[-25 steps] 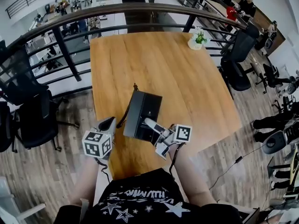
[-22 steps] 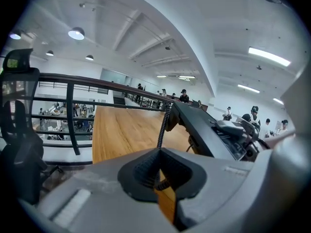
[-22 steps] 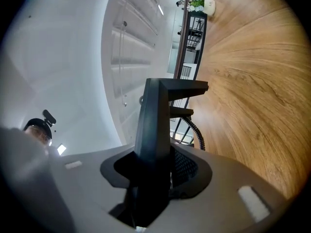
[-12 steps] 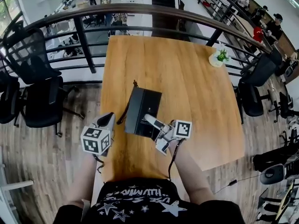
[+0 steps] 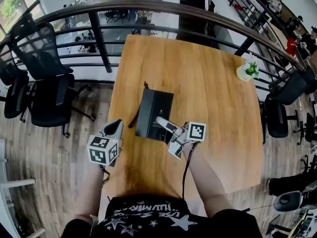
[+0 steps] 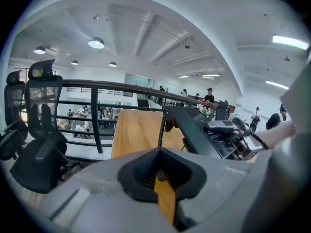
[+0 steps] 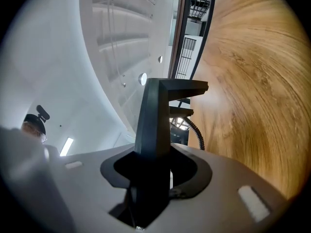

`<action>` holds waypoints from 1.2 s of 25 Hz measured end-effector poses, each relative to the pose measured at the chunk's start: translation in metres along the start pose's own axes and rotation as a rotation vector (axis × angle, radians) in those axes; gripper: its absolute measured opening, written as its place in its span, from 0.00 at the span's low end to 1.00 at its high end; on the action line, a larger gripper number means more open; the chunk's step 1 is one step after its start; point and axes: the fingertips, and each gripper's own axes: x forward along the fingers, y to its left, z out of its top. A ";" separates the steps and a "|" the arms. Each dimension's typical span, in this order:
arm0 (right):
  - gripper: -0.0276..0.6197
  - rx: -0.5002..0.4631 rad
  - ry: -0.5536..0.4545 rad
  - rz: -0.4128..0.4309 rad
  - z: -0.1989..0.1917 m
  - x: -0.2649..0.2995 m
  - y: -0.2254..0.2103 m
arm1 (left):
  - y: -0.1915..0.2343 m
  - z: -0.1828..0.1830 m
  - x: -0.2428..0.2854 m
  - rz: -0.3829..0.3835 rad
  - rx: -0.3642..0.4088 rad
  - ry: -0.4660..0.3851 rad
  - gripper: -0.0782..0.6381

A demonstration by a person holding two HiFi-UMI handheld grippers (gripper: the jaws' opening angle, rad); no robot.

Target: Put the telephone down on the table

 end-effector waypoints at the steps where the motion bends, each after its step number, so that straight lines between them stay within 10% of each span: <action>1: 0.29 0.003 0.008 -0.002 0.004 0.002 -0.005 | 0.003 0.000 0.004 0.006 -0.004 0.001 0.11; 30: 0.29 0.039 0.034 -0.078 0.042 0.040 -0.094 | 0.033 -0.015 0.058 0.004 -0.028 0.062 0.11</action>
